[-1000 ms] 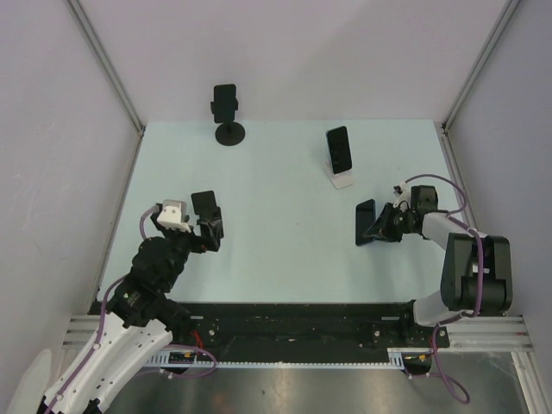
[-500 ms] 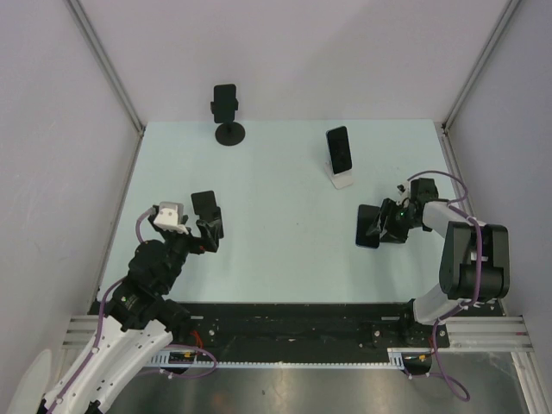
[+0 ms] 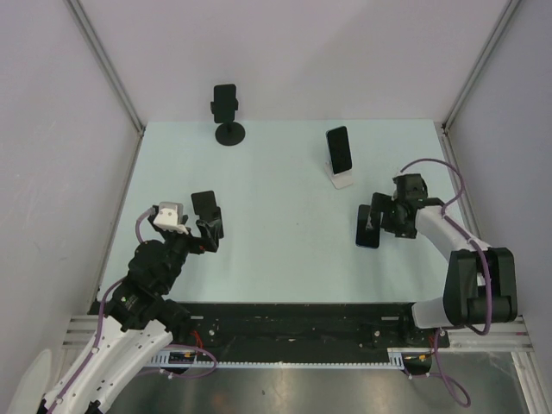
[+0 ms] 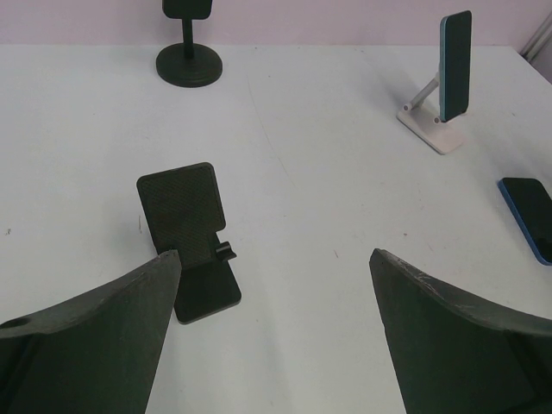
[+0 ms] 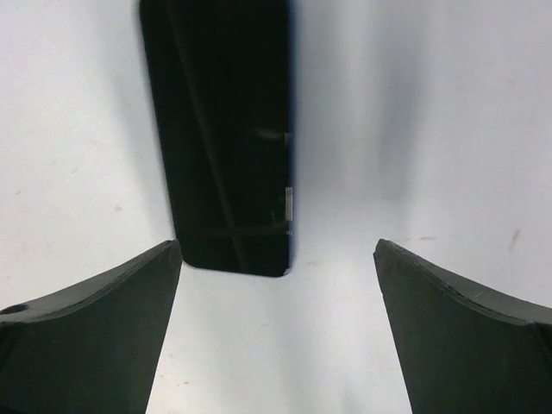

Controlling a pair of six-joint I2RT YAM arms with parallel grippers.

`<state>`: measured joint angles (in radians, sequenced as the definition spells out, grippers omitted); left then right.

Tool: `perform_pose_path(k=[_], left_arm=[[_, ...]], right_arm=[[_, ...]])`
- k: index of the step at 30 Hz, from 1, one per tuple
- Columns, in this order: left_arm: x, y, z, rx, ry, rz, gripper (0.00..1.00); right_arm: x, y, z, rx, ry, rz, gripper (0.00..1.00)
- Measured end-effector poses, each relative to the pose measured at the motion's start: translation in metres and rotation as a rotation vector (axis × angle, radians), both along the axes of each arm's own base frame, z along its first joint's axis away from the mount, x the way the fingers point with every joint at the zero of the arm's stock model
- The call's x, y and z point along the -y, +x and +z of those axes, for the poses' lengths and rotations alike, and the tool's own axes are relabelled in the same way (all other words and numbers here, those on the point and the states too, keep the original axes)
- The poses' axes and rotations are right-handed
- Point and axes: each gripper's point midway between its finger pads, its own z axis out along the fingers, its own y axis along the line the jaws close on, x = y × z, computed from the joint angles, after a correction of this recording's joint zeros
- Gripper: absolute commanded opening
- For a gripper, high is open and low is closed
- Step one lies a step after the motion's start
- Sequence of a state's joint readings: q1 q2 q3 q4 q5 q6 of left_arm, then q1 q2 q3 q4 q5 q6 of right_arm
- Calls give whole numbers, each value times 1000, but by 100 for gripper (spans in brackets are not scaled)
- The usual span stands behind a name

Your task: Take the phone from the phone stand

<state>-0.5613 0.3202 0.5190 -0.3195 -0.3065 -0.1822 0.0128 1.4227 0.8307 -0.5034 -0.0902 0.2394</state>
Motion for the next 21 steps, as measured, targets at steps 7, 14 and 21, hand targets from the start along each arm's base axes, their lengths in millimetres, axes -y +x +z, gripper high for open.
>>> perform_pose_path(k=[7,14,21], left_arm=[[1,0,0,0,-1,-3,96],[1,0,0,0,-1,-3,96],[1,0,0,0,-1,-3,96]], right_arm=[[-40,-3,9,59,-152,110,100],[-56,1,-5,16,-347,154,100],[-56,1,-15,-27,-506,166,99]])
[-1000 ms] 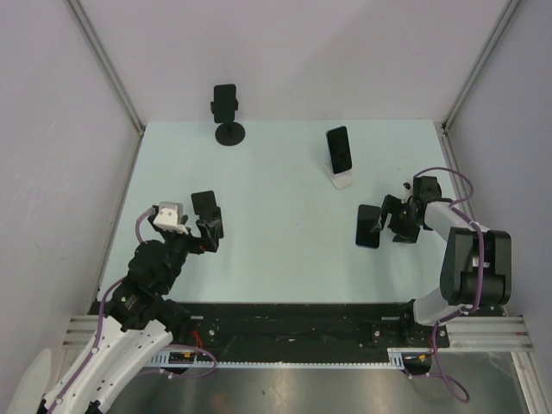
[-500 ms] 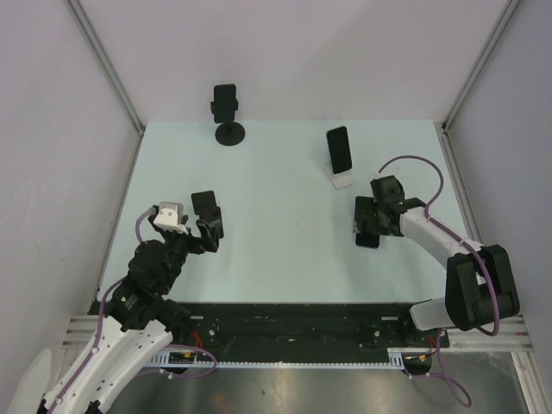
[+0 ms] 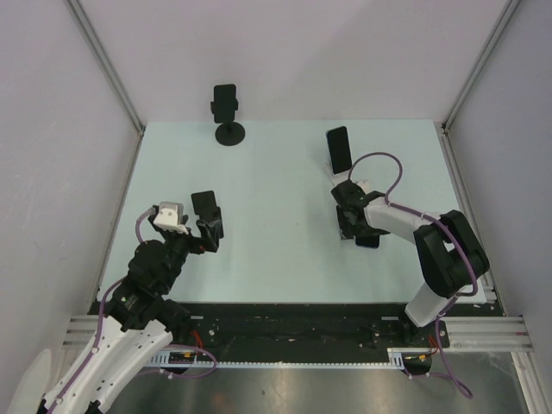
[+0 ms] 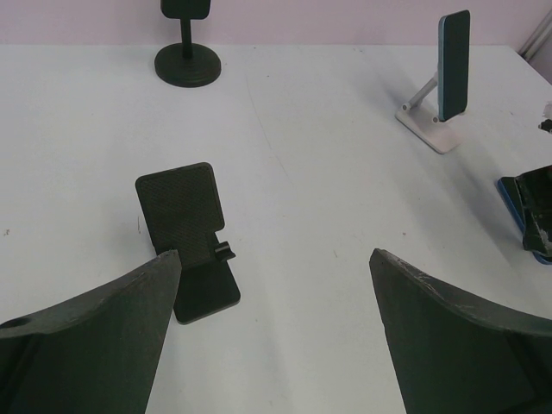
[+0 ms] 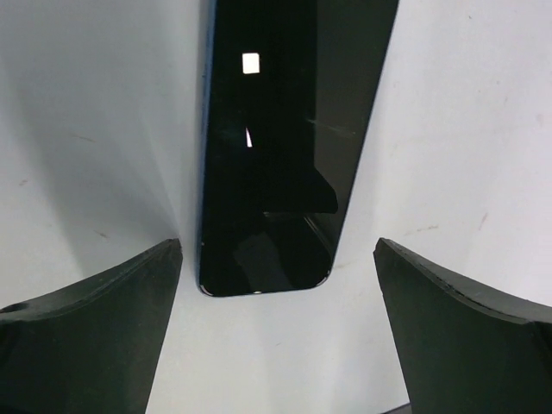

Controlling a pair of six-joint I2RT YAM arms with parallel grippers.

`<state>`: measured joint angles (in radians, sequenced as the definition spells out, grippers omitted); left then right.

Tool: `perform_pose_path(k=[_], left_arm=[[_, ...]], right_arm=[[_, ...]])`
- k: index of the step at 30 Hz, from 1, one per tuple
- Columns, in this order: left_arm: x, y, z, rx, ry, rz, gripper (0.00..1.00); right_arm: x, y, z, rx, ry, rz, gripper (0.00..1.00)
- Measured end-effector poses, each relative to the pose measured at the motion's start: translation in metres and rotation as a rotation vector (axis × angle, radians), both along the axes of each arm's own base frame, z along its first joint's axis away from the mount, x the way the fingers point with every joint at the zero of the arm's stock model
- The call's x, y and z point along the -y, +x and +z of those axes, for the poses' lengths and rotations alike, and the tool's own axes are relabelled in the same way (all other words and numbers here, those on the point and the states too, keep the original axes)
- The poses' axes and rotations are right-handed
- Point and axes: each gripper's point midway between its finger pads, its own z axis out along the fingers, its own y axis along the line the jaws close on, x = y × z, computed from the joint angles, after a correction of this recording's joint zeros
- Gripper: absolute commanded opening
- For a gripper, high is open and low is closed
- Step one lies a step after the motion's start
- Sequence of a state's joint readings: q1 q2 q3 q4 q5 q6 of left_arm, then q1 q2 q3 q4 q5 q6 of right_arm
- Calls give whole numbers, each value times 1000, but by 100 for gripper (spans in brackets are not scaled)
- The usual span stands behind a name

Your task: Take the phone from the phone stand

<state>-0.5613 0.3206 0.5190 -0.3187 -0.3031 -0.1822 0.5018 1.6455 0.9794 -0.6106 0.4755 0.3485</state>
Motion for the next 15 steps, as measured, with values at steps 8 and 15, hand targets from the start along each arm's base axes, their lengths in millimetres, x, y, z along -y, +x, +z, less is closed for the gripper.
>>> perform_pose_path(k=[8,15], left_arm=[[0,0,0,0,0,0,96],[0,0,0,0,0,0,96]], right_arm=[[10,2,-1,-1,-72,-29,100],[14,3,0,4,-95,-38,100]])
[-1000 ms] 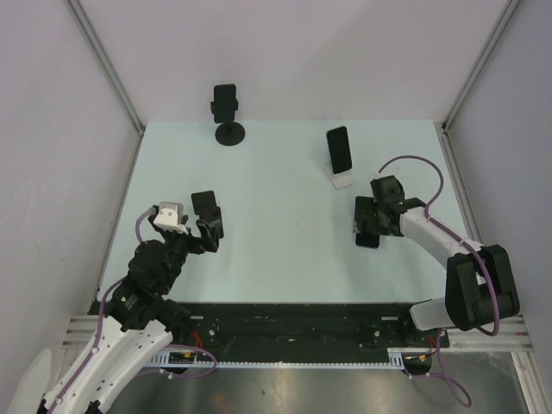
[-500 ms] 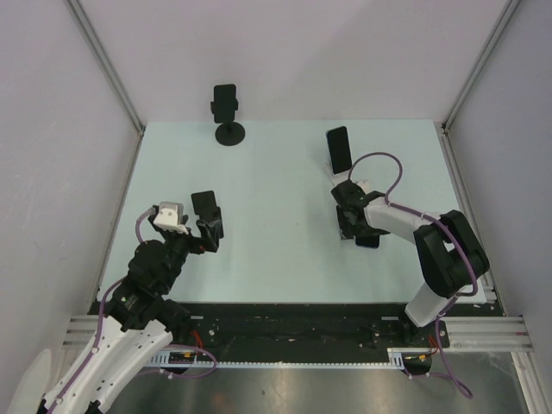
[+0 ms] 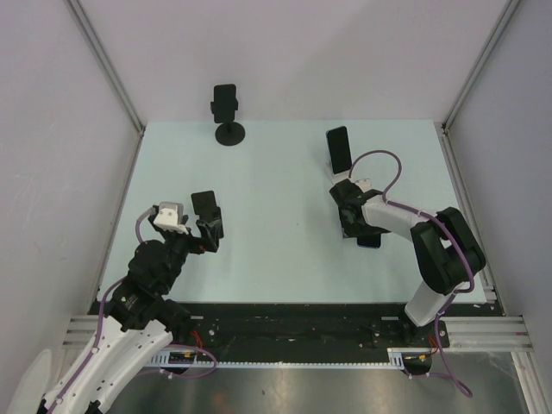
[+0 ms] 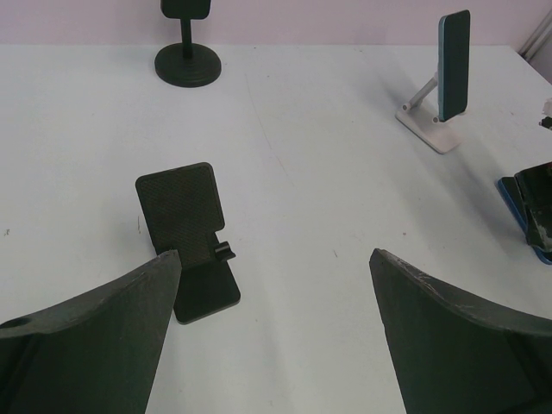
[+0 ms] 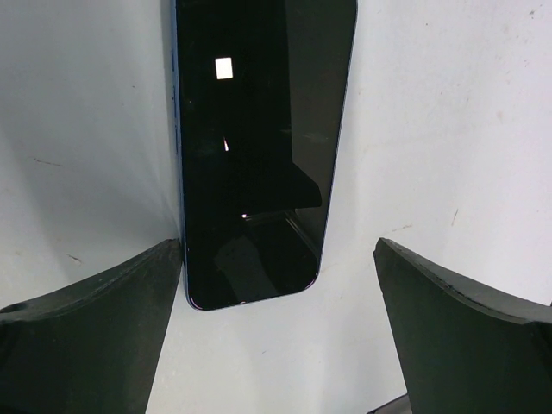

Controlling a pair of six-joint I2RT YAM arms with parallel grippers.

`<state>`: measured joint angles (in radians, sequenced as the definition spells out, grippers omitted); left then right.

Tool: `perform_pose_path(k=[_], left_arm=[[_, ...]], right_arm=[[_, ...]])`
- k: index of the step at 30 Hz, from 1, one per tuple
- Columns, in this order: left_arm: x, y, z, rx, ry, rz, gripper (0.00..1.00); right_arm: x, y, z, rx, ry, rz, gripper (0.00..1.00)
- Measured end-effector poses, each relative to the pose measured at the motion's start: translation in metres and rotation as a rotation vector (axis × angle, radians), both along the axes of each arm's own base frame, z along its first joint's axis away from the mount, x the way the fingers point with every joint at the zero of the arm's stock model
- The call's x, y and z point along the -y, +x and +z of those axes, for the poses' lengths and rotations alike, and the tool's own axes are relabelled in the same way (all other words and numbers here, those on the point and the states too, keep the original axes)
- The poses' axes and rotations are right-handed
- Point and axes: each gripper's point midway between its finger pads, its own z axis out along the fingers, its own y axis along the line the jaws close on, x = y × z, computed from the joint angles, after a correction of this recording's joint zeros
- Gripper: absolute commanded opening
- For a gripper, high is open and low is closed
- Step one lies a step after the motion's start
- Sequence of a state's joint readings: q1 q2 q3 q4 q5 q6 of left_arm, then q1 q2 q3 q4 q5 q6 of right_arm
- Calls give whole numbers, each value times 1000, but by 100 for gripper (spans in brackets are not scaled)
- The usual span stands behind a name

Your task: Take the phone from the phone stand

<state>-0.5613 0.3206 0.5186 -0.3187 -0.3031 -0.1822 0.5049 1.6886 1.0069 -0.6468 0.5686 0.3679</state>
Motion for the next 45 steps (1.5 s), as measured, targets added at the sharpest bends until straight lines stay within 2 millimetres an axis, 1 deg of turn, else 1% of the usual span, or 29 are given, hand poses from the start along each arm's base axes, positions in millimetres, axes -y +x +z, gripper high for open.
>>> perform_pose_path(k=[25,31,33,36,39,42,43,45], left_arm=[[0,0,0,0,0,0,96],[0,0,0,0,0,1,96],[0,0,0,0,0,2,97],[-1,1,-1,-1,2,9,97],[-2,2,-3,-10,8,16,98],[-2,6,-10,-37,25,28,99],[-1,8,-14,-52,35,31,99],[1,11,-21,-82,52,34,100]], right_arm=[[4,-3,0,-11,-12,-7,100],[2,-7,1,-25,6,-1,100],[-1,-7,5,-20,26,4,100],[-8,-5,20,22,78,19,100],[-15,-1,43,92,143,36,100],[-22,3,80,208,234,56,100],[-23,4,96,259,266,65,100],[-22,4,121,338,313,73,100]])
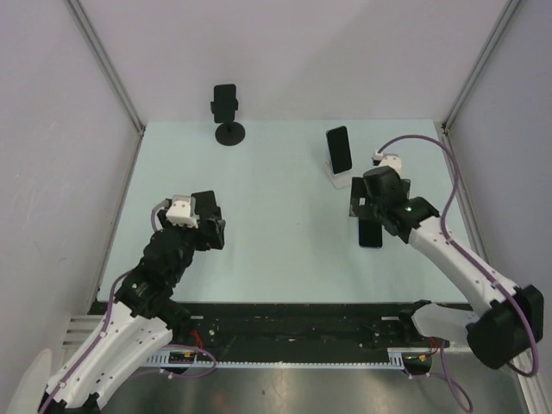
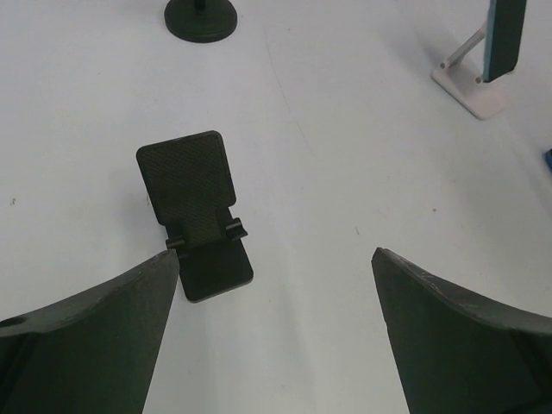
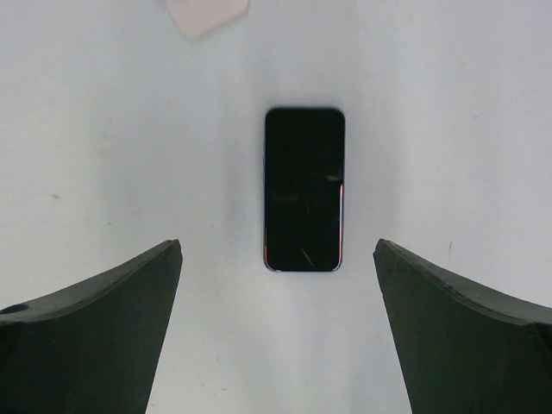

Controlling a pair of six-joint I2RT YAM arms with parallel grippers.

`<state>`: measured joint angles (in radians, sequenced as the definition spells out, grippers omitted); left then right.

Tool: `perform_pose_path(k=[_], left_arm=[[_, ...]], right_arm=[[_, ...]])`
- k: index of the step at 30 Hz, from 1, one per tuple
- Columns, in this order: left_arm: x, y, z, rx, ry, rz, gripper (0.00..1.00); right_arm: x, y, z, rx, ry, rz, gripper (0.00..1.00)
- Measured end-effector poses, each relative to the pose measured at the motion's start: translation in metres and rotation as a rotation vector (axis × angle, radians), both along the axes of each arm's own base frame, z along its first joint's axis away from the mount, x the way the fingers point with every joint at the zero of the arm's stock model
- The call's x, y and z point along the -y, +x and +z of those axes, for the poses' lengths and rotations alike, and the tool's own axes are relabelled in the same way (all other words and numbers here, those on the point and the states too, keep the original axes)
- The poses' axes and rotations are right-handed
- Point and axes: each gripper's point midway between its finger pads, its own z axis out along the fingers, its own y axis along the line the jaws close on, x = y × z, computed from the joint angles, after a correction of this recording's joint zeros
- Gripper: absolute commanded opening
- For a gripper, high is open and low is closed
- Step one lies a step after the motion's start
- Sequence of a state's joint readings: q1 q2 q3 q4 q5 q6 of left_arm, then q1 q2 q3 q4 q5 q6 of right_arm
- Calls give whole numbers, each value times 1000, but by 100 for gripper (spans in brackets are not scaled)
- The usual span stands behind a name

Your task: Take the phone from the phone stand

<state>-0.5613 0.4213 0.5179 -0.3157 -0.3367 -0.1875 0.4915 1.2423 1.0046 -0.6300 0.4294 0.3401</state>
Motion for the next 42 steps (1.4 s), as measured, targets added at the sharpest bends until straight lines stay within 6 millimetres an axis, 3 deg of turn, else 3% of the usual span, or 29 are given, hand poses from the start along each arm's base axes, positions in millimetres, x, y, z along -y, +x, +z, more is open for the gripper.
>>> perform_pose_path(k=[6,10,14,19,27,36,42], left_arm=[[4,13,-33,-131,67,33,100],[3,27,-41,-198,110,88,100],[-1,47,-47,-264,137,149,100],[-13,70,-51,-319,133,228,100],[-25,92,-72,-408,155,295,100],[-37,100,-98,-480,158,331,100],[-31,109,-98,-465,120,304,90]], right_arm=[[18,-13,76,239,104,-2,100],[33,-29,116,378,132,-10,100],[50,-49,149,506,153,-32,100],[67,-71,175,623,171,-45,100],[79,-93,169,686,175,-42,100],[75,-93,147,655,167,-13,100],[67,-93,136,635,163,45,100]])
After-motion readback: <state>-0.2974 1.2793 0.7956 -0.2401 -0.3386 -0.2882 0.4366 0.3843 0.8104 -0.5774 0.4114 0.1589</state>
